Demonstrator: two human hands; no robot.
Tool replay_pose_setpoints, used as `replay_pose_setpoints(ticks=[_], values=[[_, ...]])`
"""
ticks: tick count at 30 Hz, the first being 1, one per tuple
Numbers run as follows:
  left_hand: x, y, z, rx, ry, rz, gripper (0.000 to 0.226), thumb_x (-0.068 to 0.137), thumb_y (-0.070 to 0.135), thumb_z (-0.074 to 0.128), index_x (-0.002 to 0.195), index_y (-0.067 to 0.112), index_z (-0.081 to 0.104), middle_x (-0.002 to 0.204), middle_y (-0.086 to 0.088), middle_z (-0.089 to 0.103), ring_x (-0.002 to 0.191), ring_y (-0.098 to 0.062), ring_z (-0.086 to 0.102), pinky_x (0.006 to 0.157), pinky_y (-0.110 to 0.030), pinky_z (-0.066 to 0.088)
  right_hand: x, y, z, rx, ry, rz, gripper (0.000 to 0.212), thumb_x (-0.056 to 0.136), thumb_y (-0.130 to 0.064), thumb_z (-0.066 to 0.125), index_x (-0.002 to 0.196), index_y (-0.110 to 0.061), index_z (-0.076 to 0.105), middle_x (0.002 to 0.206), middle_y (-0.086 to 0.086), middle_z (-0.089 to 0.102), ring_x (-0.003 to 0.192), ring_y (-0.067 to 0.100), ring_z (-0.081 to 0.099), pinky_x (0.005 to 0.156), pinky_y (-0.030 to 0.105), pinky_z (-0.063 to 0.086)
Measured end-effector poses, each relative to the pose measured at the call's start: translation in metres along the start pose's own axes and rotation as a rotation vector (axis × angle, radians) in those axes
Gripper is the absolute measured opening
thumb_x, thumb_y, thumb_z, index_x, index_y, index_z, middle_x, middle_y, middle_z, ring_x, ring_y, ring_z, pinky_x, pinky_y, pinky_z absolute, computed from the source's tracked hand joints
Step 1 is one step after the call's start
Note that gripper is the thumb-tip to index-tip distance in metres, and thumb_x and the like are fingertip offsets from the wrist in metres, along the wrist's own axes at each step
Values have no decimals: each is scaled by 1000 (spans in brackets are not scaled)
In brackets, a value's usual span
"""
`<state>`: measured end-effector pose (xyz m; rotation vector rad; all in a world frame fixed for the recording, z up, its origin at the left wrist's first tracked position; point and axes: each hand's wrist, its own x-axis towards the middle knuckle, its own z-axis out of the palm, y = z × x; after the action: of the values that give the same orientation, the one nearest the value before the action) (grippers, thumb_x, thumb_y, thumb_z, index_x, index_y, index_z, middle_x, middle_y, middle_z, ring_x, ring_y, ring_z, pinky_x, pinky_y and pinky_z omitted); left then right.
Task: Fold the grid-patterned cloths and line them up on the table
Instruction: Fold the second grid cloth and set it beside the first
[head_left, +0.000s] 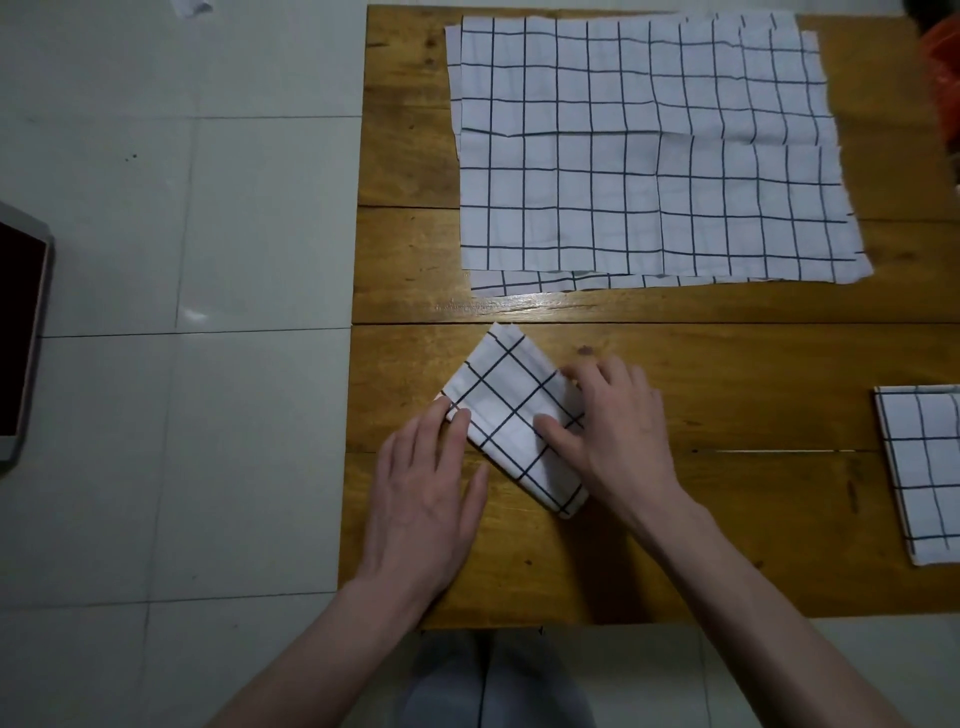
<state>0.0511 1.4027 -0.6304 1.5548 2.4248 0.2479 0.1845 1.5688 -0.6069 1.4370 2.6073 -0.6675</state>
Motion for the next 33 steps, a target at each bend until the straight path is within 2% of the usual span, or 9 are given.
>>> replay_pose_setpoints(ticks=[4,6,9,13,17,23,26,30,33], values=[[-1,14,1,-138,21,-76,50,104,38,48,149,17,45,157,-9,40,143,-26,41,114,-46,42,-7,-3,3,241,-33,52,20,97,-38,64,111,-26,55,105,-9,56,95,11,54,79,27,47],[0,20,0,-208,34,-115,49,104,38,49,149,18,44,157,-7,39,141,-24,42,113,-45,43,-11,-3,1,485,-84,121,18,99,-30,65,114,-28,55,100,-15,63,86,4,62,66,19,48],[4,25,-3,-303,51,-234,54,102,38,52,151,20,40,156,-2,39,139,-19,41,113,-41,41,-16,-3,-3,700,-181,178,32,98,-30,66,129,-32,57,110,-20,63,97,2,64,73,20,52],[11,30,-12,-402,76,-376,58,101,43,50,153,23,36,150,1,41,136,-14,38,109,-30,33,-25,-1,-8,856,-182,203,10,100,-33,65,110,-33,66,102,-16,72,94,1,69,76,30,61],[18,34,-25,-574,30,-507,55,102,47,51,151,29,39,140,8,43,128,-11,44,108,-36,44,-35,-3,-21,1008,-186,203,13,100,-30,64,113,-29,65,107,-20,72,97,5,71,72,30,63],[31,46,-54,-1280,-194,-783,26,105,38,53,129,29,55,122,5,66,99,-6,68,68,-19,57,-50,-6,-43,1197,-172,245,18,96,-24,67,112,-19,67,106,-6,75,95,15,75,69,31,63],[34,52,-61,-1404,-217,-753,29,104,35,56,130,22,61,120,1,72,103,-11,72,77,-26,63,-57,-4,-47,1238,-162,258,22,93,-26,67,113,-16,66,106,-3,76,96,16,75,68,30,62],[37,56,-65,-1370,-136,-691,13,101,33,62,107,26,70,110,-2,75,106,-23,72,93,-50,61,-66,1,-50,1224,-116,269,16,98,-23,63,110,-12,67,102,3,76,93,19,75,68,31,62],[41,59,-75,-1325,-106,-637,9,101,30,62,101,25,70,100,-2,75,98,-24,73,84,-48,64,-70,5,-53,1126,-67,267,17,98,-31,62,101,-17,71,99,6,74,94,24,71,74,38,63]])
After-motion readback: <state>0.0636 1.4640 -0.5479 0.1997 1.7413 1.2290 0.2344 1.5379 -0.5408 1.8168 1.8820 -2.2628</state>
